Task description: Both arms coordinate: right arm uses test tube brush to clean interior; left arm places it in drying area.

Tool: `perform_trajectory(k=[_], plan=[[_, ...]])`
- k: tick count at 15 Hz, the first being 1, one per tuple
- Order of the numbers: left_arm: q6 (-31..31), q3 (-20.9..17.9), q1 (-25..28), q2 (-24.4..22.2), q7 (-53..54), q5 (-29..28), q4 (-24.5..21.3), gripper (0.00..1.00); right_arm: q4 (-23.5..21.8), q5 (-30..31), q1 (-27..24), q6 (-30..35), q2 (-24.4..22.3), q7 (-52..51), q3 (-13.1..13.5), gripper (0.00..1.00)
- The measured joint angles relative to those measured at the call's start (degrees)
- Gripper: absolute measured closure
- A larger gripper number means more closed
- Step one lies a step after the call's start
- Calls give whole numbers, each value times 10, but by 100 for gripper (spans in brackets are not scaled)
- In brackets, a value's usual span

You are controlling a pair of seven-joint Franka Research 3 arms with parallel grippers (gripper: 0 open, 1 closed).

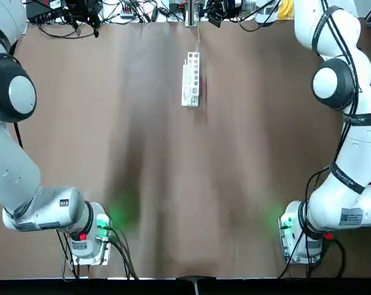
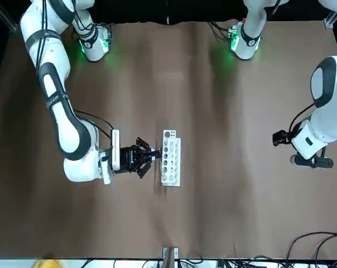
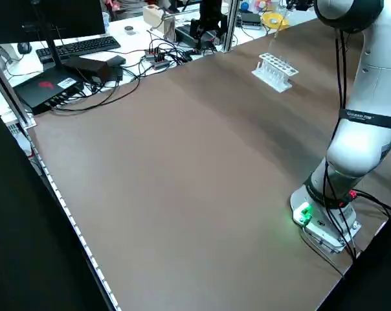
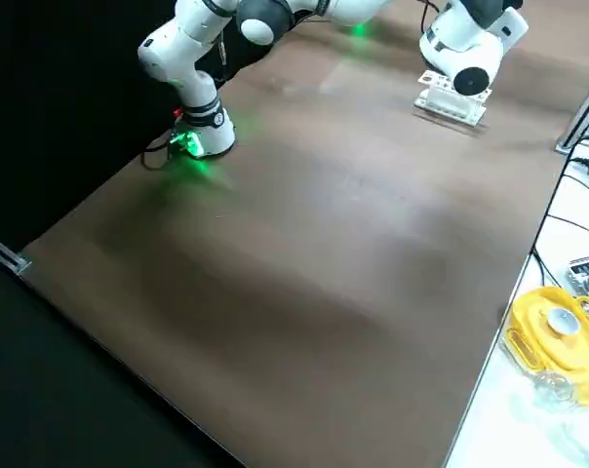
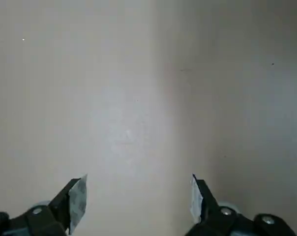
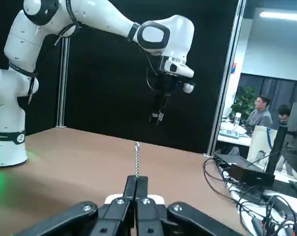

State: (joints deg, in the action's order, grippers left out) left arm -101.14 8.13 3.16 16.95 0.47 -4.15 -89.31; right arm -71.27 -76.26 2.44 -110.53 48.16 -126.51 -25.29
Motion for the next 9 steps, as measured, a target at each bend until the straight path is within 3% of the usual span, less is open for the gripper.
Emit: perform_trajectory(k=[9], plan=[[0, 0, 0, 0, 0, 0, 0, 0, -5, -10, 4, 1, 8, -21, -1, 97]])
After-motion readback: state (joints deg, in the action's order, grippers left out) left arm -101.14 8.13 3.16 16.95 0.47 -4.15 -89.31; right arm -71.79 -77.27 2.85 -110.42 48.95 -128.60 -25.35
